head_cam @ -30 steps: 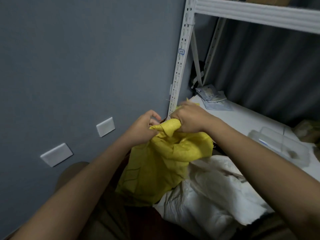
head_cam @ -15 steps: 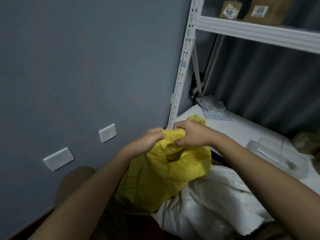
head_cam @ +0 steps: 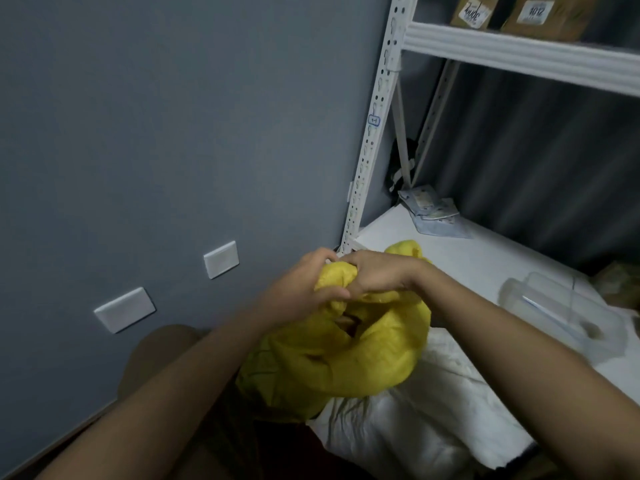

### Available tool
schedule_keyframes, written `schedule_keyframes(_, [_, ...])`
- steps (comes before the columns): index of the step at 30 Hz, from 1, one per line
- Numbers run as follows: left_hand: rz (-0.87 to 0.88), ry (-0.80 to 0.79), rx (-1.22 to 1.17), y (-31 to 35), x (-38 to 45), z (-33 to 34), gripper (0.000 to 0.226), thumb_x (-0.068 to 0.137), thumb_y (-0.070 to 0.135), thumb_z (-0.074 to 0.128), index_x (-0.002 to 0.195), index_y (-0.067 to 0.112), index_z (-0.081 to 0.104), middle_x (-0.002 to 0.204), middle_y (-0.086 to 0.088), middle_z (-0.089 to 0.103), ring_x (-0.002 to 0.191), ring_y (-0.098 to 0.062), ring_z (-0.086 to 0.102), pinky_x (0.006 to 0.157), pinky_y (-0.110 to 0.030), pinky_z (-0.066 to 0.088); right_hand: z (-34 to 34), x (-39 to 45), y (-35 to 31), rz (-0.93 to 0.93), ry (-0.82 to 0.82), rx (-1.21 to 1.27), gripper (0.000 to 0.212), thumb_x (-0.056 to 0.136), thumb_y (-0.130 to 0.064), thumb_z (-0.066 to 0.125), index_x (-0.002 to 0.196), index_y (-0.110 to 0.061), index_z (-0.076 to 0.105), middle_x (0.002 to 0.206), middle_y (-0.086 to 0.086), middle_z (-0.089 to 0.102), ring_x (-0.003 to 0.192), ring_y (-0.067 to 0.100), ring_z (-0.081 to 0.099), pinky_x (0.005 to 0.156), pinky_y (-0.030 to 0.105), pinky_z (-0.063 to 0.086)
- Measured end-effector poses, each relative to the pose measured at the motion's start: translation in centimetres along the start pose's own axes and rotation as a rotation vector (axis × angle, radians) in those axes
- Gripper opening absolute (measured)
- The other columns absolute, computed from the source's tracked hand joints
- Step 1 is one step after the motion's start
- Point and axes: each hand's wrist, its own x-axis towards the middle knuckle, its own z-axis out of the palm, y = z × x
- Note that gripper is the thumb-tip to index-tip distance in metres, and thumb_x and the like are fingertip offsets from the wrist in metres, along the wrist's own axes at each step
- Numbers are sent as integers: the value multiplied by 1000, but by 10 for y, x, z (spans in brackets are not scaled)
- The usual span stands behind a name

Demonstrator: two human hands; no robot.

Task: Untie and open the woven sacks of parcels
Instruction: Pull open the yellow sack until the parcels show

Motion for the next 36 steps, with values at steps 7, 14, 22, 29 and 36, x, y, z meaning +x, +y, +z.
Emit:
schedule_keyframes(7, [14, 80, -263, -15, -11, -19, 13, 92, 37, 57, 100, 27, 57, 85, 14, 58, 80, -3, 57, 72, -24, 44, -8, -8, 16, -174, 111, 217, 28, 80, -19, 75, 101, -26, 58, 81, -12, 57, 70, 1, 55, 66, 21, 45])
schedule_keyframes(14, [41, 112, -281, -12, -5, -16, 11, 99, 25, 47, 94, 23, 57, 88, 7, 60, 85, -7, 56, 76, -27, 44, 2, 3, 27, -99, -18, 527, 45, 74, -30, 80, 113, -23, 59, 105, 11, 65, 98, 30, 64, 90, 44, 50])
schedule_keyframes(22, [16, 53, 168, -9, -2, -8, 47, 90, 53, 49, 127, 25, 42, 114, 7, 49, 105, -10, 47, 91, -34, 42, 6, 8, 19, -37, 2, 505, 47, 81, -51, 62, 101, -10, 71, 98, 9, 72, 90, 23, 67, 90, 38, 50])
schedule_keyframes(29, [-28, 219, -351, -27, -2, -13, 12, 98, 24, 49, 91, 21, 59, 91, 1, 61, 84, -9, 56, 76, -26, 43, 22, 8, 27, -340, 475, 185, 21, 88, -29, 66, 105, -19, 71, 100, -10, 69, 92, 3, 62, 85, 24, 49])
schedule_keyframes(36, [-52, 206, -118, -28, 3, -9, 19, 97, 33, 48, 84, 21, 53, 80, 3, 55, 77, -14, 52, 68, -30, 40, 21, 11, 34, -161, 320, 435, 25, 90, -35, 62, 110, -22, 68, 98, -8, 67, 91, 10, 62, 89, 30, 49])
